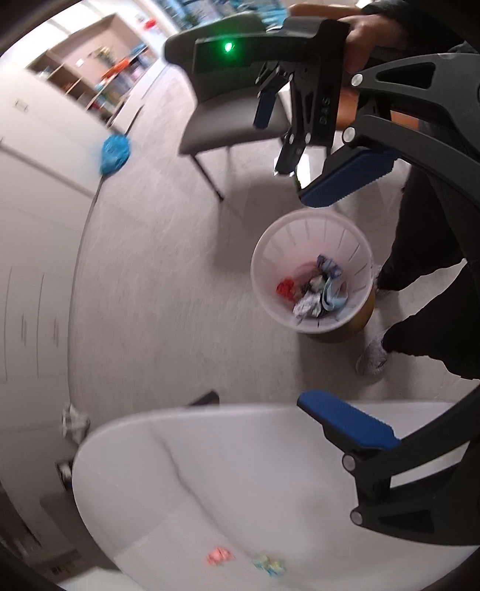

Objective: Collect trash
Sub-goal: 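Carry card and paper over the wastebasket and open both tools, then move both tools back over the table toward the last papers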

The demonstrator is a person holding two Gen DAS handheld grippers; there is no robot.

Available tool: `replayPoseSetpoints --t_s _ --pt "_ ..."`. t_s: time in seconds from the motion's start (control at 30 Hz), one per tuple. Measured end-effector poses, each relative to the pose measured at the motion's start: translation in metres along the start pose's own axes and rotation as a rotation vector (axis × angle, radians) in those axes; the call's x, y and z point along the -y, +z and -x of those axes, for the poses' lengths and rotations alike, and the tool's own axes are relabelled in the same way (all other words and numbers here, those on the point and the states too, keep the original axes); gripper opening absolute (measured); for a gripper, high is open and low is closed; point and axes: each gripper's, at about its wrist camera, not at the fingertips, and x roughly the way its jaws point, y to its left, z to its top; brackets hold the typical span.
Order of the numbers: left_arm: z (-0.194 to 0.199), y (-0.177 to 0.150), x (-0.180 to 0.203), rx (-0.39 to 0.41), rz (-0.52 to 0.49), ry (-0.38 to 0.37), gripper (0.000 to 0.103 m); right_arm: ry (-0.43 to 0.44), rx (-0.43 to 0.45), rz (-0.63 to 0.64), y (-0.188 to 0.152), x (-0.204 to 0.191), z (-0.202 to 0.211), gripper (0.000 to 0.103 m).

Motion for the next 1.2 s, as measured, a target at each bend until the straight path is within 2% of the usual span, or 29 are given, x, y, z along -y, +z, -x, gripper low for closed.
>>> replayPoseSetpoints --t_s 0.2,0.3,0.5,0.63,0.73,0.93,1.2 --pt "0.028 -0.003 -0.060 0.114 0.168 0.129 0.095 0.041 0.054 0.044 0.025 -0.046 0.012 0.100" --pt "0.040 -0.010 -0.105 0.152 0.285 0.192 0.095 0.067 0.074 0.093 0.040 -0.078 0.015 0.100" --pt "0.046 -0.029 -0.188 0.170 0.458 0.313 0.095 0.124 0.086 0.212 0.062 -0.150 0.015 0.100" --pt "0.039 -0.037 -0.236 0.154 0.507 0.346 0.095 0.160 0.086 0.291 0.074 -0.199 0.012 0.100" --pt "0.033 -0.040 -0.268 0.160 0.522 0.351 0.095 0.179 0.078 0.341 0.080 -0.231 0.009 0.100" --pt "0.009 -0.032 -0.321 0.133 0.471 0.354 0.095 0.191 0.052 0.408 0.085 -0.283 0.001 0.100" --pt "-0.024 -0.014 -0.353 0.109 0.443 0.331 0.090 0.185 0.002 0.428 0.084 -0.322 -0.016 0.101"
